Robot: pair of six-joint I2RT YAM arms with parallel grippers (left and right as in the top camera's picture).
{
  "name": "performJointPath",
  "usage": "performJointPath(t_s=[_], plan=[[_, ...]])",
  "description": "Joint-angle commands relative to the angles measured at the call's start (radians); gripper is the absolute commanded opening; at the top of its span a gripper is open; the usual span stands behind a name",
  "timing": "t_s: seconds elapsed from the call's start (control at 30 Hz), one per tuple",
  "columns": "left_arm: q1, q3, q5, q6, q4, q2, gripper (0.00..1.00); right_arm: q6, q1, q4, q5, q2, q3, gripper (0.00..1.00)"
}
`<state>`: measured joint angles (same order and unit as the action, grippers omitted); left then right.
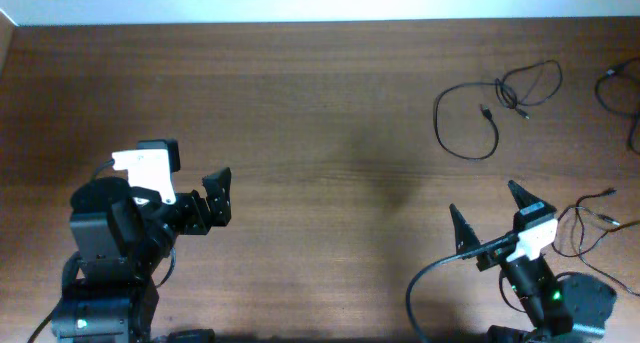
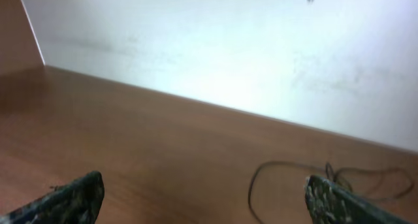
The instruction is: Untangle cables
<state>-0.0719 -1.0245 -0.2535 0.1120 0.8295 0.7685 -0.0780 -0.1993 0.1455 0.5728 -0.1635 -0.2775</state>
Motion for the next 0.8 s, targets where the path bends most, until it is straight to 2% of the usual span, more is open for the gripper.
performJointPath(t_s=[0.0, 0.07, 0.2, 0.3, 0.5, 0.77], plan=[[0.005, -0.005, 0.008, -0.016, -0.001, -0.002, 0.99, 0.006, 0.07, -0.02, -0.122, 0.082, 0.052, 0.98], [0.005, -0.005, 0.008, -0.016, -0.001, -0.002, 0.99, 0.006, 0.096, -0.034, -0.175, 0.109, 0.079, 0.99], [0.005, -0.005, 0.008, -0.016, -0.001, -0.002, 0.99, 0.006, 0.099, -0.195, -0.196, 0.137, 0.167, 0.98], [0.005, -0.005, 0.008, -0.016, -0.001, -0.002, 0.99, 0.006, 0.099, -0.251, -0.197, 0.16, 0.219, 0.98], [0.005, -0.005, 0.008, -0.016, -0.001, -0.002, 0.99, 0.006, 0.099, -0.248, -0.237, 0.16, 0.267, 0.98], [0.005, -0.005, 0.008, -0.016, -0.001, -0.002, 0.99, 0.007, 0.099, -0.082, -0.36, 0.16, 0.272, 0.98]])
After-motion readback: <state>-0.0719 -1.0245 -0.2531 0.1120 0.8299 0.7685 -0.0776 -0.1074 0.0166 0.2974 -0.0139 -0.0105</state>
